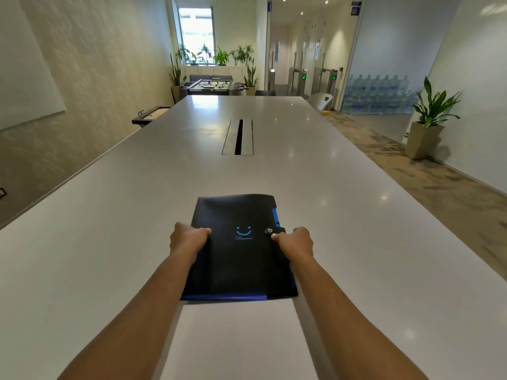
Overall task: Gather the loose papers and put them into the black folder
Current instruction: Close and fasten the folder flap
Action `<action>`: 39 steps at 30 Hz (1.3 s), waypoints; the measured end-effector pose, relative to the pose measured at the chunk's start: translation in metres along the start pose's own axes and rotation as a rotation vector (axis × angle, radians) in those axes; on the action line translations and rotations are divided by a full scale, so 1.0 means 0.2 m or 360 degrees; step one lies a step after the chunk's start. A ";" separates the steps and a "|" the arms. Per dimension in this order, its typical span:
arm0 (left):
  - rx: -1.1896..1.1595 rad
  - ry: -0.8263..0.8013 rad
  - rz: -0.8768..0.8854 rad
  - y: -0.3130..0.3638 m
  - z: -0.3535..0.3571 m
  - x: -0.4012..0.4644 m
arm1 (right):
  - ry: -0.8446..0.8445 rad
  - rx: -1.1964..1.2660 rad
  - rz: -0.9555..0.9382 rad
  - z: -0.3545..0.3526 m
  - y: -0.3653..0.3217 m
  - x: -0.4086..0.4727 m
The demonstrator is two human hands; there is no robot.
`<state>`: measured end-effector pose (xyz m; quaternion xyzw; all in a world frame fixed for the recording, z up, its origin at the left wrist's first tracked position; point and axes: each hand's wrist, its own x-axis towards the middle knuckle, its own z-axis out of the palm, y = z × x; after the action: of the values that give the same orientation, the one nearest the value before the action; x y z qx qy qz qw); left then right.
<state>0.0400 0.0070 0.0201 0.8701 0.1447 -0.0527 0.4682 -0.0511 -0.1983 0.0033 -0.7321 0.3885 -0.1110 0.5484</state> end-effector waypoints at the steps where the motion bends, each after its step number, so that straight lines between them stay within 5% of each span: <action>1: -0.0090 -0.0019 0.0003 0.00 -0.01 0.02 | -0.0042 0.0073 0.0052 0.00 -0.01 0.02; 8: -0.0450 -0.0108 0.0202 0.08 0.02 0.11 | -0.0210 0.0561 -0.0008 -0.01 -0.09 0.14; 26: 0.0188 -0.0140 0.0599 0.47 0.27 0.95 | 0.0092 -0.0103 -0.0382 0.44 -0.50 0.89; 39: 0.0891 0.0127 0.0867 0.52 0.53 1.40 | 0.0368 -0.0624 -0.0598 0.70 -0.54 1.29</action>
<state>0.3418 -0.0777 -0.0188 0.9720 -0.0936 0.0699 0.2037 0.2541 -0.2658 -0.0223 -0.8657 0.3200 -0.2162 0.3185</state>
